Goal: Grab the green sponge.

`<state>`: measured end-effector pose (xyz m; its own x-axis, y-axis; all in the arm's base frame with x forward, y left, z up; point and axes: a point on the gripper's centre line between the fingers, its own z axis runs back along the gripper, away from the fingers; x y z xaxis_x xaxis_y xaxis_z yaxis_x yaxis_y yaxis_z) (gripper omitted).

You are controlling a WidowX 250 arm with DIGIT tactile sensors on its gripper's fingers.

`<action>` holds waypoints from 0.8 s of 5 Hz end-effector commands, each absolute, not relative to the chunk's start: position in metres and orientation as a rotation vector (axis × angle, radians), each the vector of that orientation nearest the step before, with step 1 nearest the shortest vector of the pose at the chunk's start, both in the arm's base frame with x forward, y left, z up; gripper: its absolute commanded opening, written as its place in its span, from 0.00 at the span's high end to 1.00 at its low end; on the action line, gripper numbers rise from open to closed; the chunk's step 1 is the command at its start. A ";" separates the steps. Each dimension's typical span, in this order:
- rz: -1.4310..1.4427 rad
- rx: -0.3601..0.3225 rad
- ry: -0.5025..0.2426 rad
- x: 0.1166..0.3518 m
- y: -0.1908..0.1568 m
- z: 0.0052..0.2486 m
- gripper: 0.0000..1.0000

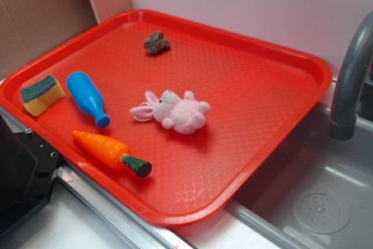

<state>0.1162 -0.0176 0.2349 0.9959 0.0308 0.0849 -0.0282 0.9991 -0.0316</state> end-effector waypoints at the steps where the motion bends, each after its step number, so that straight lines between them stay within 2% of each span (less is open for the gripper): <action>1: 0.030 -0.030 -0.086 0.116 -0.018 0.235 0.00; 2: -0.010 0.000 -0.087 0.103 0.032 0.194 0.00; 3: -0.122 -0.025 -0.101 0.105 0.068 0.163 0.00; 4: -0.175 0.007 -0.079 0.110 0.085 0.140 0.00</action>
